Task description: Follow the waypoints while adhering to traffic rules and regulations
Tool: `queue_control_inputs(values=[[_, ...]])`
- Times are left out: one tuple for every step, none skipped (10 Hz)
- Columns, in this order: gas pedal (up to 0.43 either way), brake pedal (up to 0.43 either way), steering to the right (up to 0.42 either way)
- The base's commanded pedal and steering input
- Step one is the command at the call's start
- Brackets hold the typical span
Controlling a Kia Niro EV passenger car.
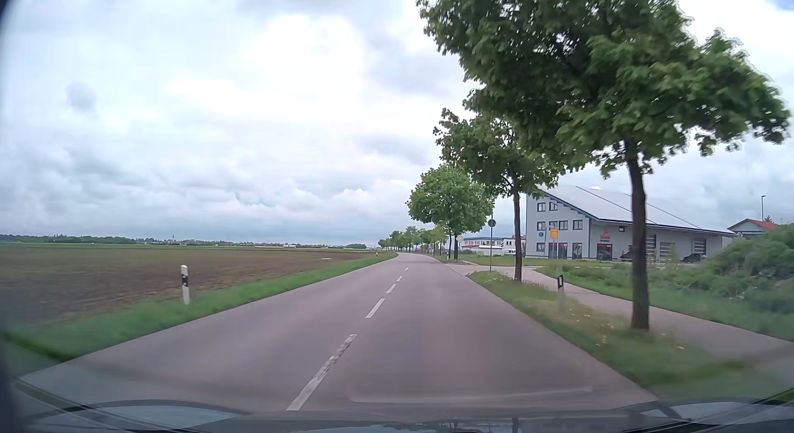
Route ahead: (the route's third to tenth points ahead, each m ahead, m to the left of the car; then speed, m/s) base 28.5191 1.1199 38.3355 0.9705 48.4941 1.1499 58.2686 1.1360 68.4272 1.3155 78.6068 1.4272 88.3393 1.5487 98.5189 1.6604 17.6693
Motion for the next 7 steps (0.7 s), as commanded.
queue_control_inputs(values=[[0.268,0.012,0.001],[0.268,0.012,0.001],[0.268,0.012,0.000],[0.268,0.012,-0.002],[0.268,0.012,-0.004],[0.268,0.012,-0.004],[0.268,0.012,-0.003]])
